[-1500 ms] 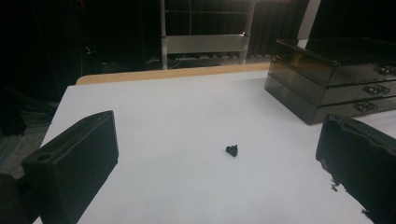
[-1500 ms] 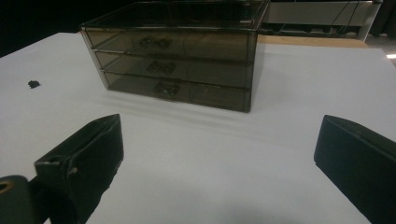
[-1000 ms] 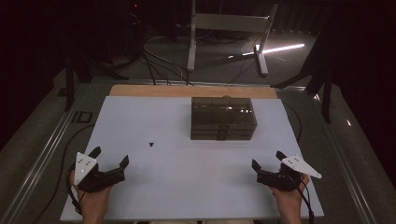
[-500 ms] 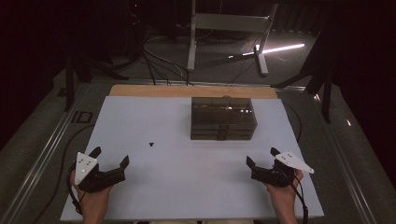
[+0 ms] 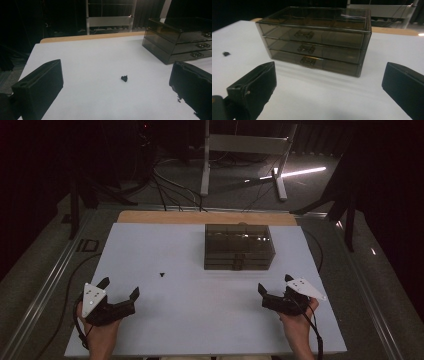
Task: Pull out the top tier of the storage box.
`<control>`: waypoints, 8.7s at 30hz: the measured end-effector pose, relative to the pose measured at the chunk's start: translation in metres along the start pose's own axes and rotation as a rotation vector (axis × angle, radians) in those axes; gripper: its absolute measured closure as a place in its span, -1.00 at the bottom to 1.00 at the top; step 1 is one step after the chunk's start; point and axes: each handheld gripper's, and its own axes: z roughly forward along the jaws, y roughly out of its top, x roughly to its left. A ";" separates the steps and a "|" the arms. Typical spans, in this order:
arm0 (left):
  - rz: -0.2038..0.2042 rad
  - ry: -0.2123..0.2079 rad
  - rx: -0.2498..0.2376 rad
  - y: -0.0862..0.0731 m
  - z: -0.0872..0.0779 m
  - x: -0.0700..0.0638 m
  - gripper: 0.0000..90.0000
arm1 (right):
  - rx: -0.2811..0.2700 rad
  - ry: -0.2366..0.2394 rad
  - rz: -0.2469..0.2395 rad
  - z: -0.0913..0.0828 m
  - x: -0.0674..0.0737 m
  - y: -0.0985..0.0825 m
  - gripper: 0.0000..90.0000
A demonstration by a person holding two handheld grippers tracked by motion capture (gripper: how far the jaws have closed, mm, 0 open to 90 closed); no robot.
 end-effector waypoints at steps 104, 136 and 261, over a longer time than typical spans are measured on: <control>-0.010 -0.008 0.010 -0.001 0.003 0.003 -0.99 | -0.093 -0.209 -0.045 0.103 0.064 0.018 -0.86; -0.006 -0.015 0.016 -0.002 0.004 0.003 -0.99 | -0.102 -0.302 -0.061 0.116 0.073 0.005 -0.22; -0.002 -0.022 0.032 -0.003 0.007 0.002 -0.99 | -0.063 -0.116 0.037 0.091 0.057 0.006 -0.82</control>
